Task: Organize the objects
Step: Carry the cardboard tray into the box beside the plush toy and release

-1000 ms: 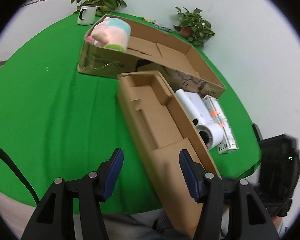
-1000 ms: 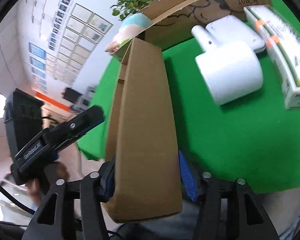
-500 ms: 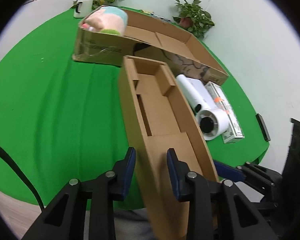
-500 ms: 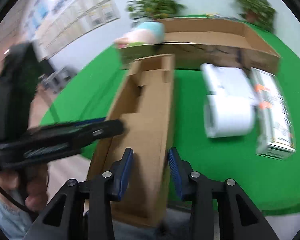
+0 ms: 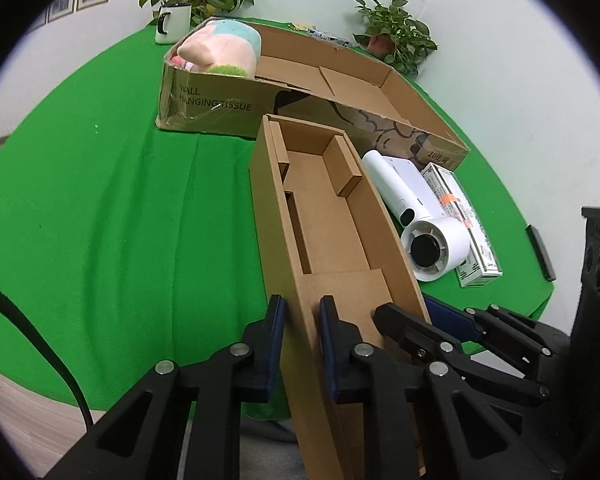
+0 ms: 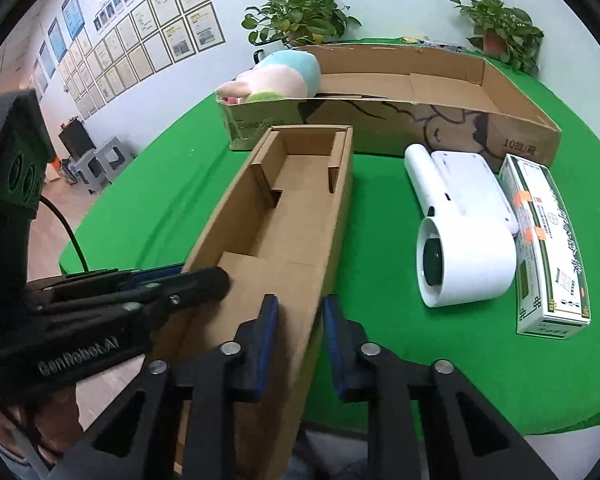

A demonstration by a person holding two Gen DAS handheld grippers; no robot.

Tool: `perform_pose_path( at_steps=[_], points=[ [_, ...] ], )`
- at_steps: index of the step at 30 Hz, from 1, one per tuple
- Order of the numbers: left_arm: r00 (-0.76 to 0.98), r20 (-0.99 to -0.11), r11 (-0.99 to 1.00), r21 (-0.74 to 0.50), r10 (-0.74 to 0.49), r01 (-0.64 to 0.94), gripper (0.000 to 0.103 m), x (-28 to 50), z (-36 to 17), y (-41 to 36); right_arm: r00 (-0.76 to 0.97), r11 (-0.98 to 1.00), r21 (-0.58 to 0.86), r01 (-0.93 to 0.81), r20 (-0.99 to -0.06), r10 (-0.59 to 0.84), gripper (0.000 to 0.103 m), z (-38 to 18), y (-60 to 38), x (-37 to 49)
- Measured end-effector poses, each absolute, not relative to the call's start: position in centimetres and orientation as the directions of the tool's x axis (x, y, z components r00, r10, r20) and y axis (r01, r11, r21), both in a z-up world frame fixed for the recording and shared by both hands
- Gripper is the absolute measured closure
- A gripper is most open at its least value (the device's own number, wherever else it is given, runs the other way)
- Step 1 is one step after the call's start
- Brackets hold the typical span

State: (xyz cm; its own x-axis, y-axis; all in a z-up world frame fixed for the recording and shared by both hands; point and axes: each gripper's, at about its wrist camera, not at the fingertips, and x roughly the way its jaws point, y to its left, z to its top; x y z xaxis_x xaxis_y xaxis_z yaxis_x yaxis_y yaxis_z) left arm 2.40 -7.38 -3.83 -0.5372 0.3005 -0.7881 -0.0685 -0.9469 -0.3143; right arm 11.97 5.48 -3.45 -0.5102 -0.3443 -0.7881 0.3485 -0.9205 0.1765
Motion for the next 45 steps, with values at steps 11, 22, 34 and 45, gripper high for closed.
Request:
perform_pose_path(
  at_steps=[11,22,34,45],
  points=[
    [-0.651,-0.708,-0.956,-0.277,0.272,-0.099,0.087,3.3,-0.3,-6.6,-0.605,-0.943,0.142,0.299,-0.736,-0.303,0.095,-1.1,6.0,12.4],
    [-0.808,-0.532,-0.964,-0.207,0.253,-0.166,0.088,1.2,7.6,-5.6,-0.787,-0.959,0.069,0.274,-0.557,-0.265,0.096,7.0,6.7,11.4],
    [-0.851,-0.459,-0.964,-0.183,0.256,-0.192,0.088,-2.9,11.8,-5.7,-0.842,-0.966,0.042,0.254,-0.481,-0.242,0.097,12.8,6.6,7.1],
    [-0.856,-0.451,-0.965,-0.181,0.253,-0.189,0.089,-8.5,13.7,-6.6,-0.848,-0.967,0.038,0.252,-0.473,-0.240,0.097,16.4,5.4,-0.2]
  ],
)
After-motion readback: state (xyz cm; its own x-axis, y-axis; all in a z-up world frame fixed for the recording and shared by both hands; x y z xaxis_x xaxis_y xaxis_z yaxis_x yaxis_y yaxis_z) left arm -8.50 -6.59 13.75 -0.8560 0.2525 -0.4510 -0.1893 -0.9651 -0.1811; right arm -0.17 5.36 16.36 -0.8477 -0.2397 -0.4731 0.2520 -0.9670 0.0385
